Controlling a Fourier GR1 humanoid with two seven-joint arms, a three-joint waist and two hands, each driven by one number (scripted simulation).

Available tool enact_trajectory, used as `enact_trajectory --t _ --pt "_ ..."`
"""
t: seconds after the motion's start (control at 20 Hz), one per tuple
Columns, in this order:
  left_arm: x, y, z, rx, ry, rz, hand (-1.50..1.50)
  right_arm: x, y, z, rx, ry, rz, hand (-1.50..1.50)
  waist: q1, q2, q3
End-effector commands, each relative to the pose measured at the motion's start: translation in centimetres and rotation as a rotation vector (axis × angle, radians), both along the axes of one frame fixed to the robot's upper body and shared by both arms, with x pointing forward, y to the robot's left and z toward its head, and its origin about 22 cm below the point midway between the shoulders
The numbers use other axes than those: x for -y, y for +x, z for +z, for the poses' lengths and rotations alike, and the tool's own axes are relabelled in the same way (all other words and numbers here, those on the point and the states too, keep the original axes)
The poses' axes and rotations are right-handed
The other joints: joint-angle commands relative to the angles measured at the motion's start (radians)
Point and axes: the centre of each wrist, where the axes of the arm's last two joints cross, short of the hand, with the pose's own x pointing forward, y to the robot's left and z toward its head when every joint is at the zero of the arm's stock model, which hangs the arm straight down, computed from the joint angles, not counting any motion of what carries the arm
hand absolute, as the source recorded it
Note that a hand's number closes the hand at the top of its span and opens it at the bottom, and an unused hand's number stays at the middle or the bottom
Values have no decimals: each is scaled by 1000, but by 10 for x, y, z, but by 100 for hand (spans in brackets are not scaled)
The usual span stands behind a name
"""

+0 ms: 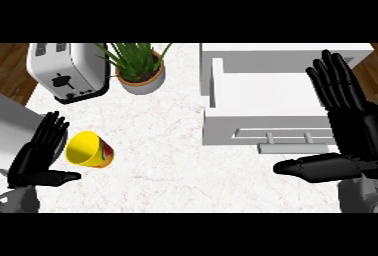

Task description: Pick up the cup, place it into the drawer and close the drawer

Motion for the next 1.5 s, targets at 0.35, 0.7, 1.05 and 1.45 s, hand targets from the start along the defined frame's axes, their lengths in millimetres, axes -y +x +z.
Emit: enact_trajectory --t 0.35,0.7,1.05,1.45 --pt "-19 -7 -40 -12 20 33 -150 10 9 -2 5 5 -2 -150 -14 6 -2" --pt "1 -10 -57 42 25 34 -150 19 11 23 13 -2 3 -150 -16 6 -3" --pt "6 -6 -58 69 9 29 -150 10 10 23 -12 -1 19 -150 -24 9 -4" --pt "20 -6 -65 65 -15 -19 -150 2 13 12 -1 -10 19 -150 -25 14 -5"
